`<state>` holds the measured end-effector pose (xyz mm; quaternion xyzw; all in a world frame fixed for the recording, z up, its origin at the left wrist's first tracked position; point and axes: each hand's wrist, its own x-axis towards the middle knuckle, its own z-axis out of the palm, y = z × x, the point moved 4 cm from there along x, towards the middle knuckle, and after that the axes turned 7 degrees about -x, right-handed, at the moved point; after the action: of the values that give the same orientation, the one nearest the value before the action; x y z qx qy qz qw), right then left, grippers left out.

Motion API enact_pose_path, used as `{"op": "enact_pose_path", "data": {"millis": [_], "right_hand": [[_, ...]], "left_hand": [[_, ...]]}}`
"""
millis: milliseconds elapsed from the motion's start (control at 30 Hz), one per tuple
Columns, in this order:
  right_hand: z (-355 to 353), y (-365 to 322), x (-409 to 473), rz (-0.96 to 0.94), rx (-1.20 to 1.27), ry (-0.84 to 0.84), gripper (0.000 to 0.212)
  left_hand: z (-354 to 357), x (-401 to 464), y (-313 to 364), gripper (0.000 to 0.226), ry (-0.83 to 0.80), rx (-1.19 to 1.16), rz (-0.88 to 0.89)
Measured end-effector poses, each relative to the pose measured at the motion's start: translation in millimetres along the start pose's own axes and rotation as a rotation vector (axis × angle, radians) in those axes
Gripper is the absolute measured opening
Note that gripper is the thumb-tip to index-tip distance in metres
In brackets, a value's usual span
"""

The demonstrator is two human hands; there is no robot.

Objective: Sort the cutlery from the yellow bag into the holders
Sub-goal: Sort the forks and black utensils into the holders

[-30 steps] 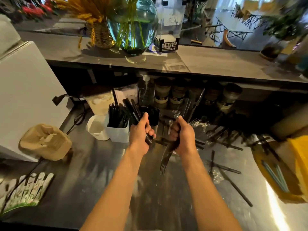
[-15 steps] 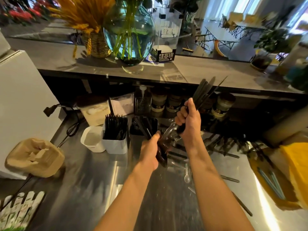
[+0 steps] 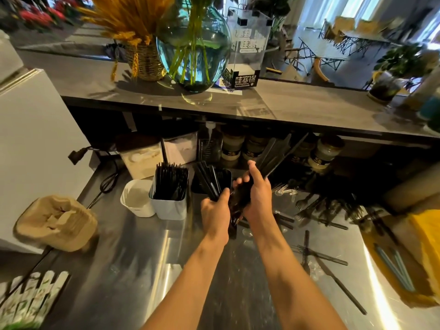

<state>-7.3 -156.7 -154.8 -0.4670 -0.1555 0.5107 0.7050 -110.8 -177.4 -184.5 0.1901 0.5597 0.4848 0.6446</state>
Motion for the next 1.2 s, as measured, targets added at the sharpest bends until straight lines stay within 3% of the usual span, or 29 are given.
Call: {"op": "enact_pose_path", "data": {"millis": [167, 333, 433, 500, 600, 767, 867, 1033, 1200], "right_hand": [[-3.2, -22.6, 9.5, -0.081, 0.022, -0.017, 0.009], [2.1, -46.0, 1.2, -0.043, -0.504, -0.123, 0.016], [5.8, -38.2, -5.3, -0.028, -0.686, -0.182, 0.010], [7.4, -27.2, -9.0, 0.010, -0.738, -0.214, 0.007], [9.7, -10.8, -17.4, 0.066, -0.783, -0.250, 0.007], [26.6, 10.2, -29.0, 0.064, -0.797, -0.324, 0.014], [39.8, 22.5, -26.7, 0.052, -0.826, -0.305, 0.014], [58.9, 45.0, -22.1, 0.065, -0.839, -0.295, 0.017], [78.6, 66.7, -15.0, 0.040, -0.954, -0.239, 0.024]], "left_hand": [[-5.9, 3.5, -2.2, 0.024, -0.051, -0.138, -0.198], [-13.3, 7.7, 6.2, 0.032, -0.330, -0.086, -0.279], [-12.8, 5.3, 15.0, 0.046, -0.387, -0.040, -0.309], [-14.6, 5.7, 20.1, 0.052, -0.348, -0.043, -0.323], [-21.5, 13.7, 28.5, 0.043, -0.220, -0.073, -0.281], [-41.1, 31.6, 48.7, 0.015, 0.004, -0.272, 0.006], [-51.6, 39.8, 62.4, 0.018, -0.043, -0.449, 0.122], [-71.6, 59.1, 73.1, 0.019, 0.039, -0.695, 0.073], [-96.9, 70.9, 82.4, 0.021, 0.138, -0.614, 0.126]]}}
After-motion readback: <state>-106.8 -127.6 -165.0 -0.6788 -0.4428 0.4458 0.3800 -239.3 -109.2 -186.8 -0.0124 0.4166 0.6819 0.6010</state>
